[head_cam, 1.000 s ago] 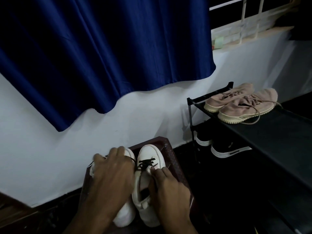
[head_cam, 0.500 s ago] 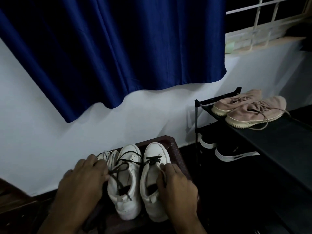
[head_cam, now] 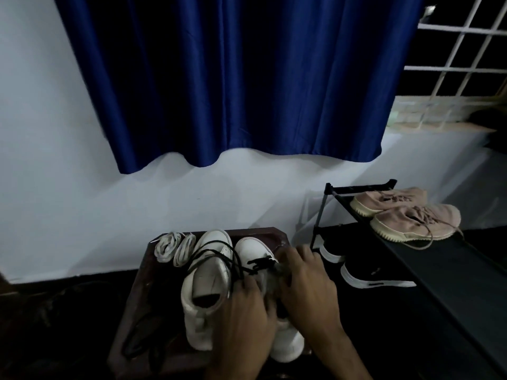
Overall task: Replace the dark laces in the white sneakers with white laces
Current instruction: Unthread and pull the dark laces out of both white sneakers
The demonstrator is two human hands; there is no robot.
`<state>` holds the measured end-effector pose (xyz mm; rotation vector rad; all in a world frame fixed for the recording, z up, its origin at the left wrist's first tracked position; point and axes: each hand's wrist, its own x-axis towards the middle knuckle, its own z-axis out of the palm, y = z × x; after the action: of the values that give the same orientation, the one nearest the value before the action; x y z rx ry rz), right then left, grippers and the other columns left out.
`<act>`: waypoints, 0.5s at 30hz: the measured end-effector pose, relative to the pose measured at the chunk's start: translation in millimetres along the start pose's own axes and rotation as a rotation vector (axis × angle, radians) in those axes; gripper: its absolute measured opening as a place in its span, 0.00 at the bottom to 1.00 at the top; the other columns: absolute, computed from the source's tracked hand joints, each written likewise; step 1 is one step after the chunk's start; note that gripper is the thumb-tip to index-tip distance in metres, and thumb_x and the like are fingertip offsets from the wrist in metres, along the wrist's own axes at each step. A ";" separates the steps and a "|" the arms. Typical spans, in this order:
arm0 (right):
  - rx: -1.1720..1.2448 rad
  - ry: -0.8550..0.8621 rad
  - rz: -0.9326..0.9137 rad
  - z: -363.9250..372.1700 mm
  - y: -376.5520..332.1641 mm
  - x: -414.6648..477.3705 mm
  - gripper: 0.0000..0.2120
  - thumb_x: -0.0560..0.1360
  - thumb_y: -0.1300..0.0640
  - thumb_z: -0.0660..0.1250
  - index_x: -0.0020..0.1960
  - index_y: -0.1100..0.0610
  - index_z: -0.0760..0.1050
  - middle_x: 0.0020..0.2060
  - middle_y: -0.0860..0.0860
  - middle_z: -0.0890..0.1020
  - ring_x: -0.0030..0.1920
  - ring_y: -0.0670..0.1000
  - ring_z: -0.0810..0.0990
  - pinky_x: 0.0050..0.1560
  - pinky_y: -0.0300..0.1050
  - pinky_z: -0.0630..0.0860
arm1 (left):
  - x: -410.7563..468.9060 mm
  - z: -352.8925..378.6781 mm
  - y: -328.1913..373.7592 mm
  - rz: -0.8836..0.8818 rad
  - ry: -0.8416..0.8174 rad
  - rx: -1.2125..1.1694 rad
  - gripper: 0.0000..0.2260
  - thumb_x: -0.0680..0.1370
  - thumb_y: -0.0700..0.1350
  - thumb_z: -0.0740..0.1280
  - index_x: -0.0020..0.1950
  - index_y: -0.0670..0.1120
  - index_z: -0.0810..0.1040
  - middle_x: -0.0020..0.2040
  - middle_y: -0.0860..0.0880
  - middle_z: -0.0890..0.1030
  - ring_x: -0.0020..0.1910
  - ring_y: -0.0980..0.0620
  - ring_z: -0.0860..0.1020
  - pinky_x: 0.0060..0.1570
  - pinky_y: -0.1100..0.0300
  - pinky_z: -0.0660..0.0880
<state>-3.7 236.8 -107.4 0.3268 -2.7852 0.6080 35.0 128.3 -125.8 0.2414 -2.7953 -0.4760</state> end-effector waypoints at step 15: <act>1.016 -0.380 0.357 -24.6 -4.0 60.5 0.10 0.82 0.62 0.58 0.44 0.56 0.74 0.35 0.50 0.77 0.37 0.48 0.75 0.39 0.40 0.70 | -11.8 54.7 -1.7 -0.128 0.340 -0.595 0.20 0.74 0.55 0.59 0.58 0.44 0.75 0.54 0.47 0.76 0.55 0.51 0.73 0.53 0.64 0.66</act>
<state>-54.1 234.3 -65.8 0.1226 -2.6149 2.2317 29.1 145.5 -178.8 0.3276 -2.2013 -1.1439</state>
